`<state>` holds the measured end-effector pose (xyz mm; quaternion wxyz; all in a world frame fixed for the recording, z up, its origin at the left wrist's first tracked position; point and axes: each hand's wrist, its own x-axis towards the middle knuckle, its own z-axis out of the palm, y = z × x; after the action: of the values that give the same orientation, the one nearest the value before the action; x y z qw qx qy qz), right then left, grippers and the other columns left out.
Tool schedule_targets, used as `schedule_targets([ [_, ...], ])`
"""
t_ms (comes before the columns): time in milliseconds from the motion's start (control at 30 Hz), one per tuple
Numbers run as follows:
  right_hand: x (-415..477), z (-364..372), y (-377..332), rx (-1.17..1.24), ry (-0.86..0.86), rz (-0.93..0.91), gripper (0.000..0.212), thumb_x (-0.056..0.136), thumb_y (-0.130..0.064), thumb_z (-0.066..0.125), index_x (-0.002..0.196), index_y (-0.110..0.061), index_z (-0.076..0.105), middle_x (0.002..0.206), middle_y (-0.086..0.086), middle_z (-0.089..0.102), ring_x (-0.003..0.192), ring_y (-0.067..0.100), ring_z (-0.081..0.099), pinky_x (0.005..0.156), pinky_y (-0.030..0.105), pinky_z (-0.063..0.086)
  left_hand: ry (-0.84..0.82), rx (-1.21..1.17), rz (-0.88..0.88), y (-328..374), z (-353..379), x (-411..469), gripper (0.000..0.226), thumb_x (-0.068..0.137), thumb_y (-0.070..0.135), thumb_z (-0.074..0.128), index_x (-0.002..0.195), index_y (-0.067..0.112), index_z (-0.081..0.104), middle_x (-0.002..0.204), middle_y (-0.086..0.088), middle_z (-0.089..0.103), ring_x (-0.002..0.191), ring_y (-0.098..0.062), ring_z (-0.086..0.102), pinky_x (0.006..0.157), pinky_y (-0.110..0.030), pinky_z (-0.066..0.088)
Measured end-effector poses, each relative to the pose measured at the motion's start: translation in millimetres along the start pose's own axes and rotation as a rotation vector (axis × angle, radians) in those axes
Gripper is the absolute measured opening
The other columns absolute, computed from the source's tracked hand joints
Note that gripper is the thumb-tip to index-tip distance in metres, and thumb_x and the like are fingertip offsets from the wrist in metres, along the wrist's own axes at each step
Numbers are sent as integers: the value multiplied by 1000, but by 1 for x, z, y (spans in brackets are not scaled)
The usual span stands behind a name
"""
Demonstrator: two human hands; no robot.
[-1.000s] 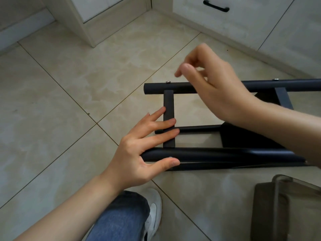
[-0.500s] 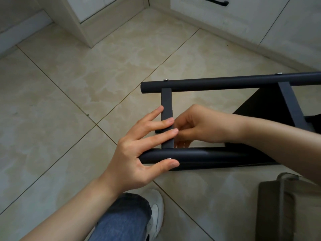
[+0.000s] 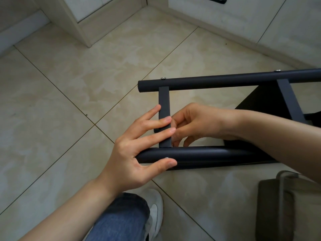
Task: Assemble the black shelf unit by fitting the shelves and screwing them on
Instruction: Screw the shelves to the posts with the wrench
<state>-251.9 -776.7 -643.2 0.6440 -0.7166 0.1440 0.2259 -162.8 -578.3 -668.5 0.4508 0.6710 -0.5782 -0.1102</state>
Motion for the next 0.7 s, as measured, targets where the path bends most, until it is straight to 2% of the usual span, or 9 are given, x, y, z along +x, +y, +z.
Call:
schedule_targets([
  [233,0,-4,3,76,-116,65,9,87,-23,70,89,-16,74,90,3,75,87,14,70,81,26,57,1,9,8,-1,0,-3,51,87,36,72,125,3,62,136,-13,59,145,-33,41,117,-43,37],
  [433,1,-4,5,119,-115,73,7,89,-19,69,85,-18,74,86,2,74,83,12,69,75,22,55,8,-8,0,0,1,-3,52,92,42,67,125,3,61,136,-12,58,146,-32,40,117,-41,37],
  [700,5,-2,8,146,-88,61,12,91,-16,68,80,-18,72,85,5,72,79,11,66,71,21,54,4,-4,1,-2,1,-5,51,91,40,69,126,3,62,136,-13,58,146,-33,40,117,-42,37],
])
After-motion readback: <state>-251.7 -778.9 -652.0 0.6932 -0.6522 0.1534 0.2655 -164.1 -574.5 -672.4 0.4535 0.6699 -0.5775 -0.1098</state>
